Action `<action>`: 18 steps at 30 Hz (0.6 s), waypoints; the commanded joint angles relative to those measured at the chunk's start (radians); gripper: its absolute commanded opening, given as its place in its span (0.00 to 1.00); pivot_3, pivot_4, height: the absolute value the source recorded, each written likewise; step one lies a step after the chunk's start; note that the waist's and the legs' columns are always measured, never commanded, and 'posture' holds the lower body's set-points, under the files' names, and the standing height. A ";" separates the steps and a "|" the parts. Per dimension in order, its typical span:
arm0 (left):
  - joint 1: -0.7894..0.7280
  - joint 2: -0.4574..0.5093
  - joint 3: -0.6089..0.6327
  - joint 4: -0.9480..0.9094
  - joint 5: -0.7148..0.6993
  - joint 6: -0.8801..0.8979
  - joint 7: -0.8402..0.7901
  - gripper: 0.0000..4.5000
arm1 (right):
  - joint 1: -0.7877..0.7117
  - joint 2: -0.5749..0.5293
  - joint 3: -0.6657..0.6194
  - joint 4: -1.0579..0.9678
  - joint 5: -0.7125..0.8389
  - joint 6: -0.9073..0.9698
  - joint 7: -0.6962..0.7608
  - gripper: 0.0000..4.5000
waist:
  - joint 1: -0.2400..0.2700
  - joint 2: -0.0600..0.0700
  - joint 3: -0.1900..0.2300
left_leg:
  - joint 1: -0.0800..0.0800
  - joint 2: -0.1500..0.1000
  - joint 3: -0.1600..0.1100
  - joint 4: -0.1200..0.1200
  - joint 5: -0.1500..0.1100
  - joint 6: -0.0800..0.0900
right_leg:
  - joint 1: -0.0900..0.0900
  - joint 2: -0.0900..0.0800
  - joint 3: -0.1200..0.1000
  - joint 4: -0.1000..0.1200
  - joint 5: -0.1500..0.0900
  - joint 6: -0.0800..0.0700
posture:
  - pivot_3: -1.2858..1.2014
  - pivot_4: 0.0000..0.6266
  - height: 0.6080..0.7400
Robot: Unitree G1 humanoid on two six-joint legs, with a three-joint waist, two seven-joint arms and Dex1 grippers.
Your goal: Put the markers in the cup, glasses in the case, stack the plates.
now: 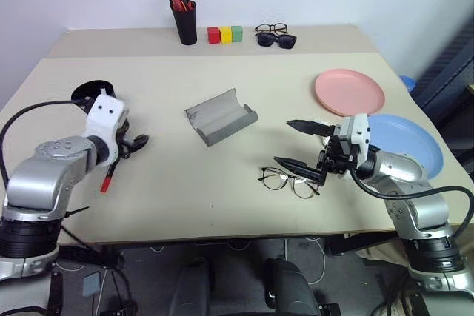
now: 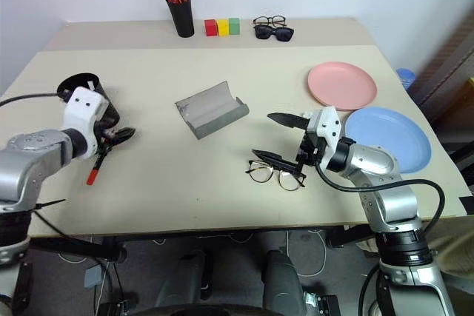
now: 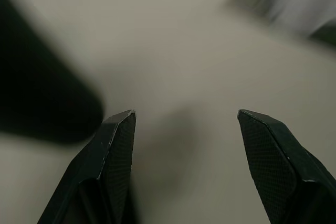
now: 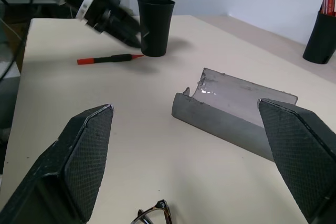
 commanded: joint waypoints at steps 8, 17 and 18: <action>-0.180 -0.017 0.014 0.192 0.030 0.216 0.059 0.70 | -0.039 0.011 -0.001 0.015 -0.003 -0.023 0.006 1.00 | -0.001 -0.002 0.001 | 0.000 0.000 0.000 0.000 0.000 0.000 | 0.000 0.000 0.000 0.000 0.001 -0.001 | 0.52 0.24 1.00; -0.205 -0.031 -0.032 0.298 0.078 0.229 0.085 0.61 | -0.008 0.001 -0.016 0.004 -0.004 -0.032 0.003 1.00 | -0.001 -0.003 0.001 | 0.000 0.000 0.000 -0.001 0.000 0.000 | 0.000 0.000 0.000 0.001 0.002 -0.002 | 0.52 0.24 1.00; -0.204 -0.036 -0.034 0.305 0.084 0.223 0.091 0.59 | -0.006 0.001 -0.017 0.003 -0.004 -0.033 0.003 1.00 | -0.001 -0.003 0.001 | 0.000 0.000 0.000 -0.001 0.000 0.000 | 0.000 0.000 0.000 0.001 0.002 -0.002 | 0.52 0.24 1.00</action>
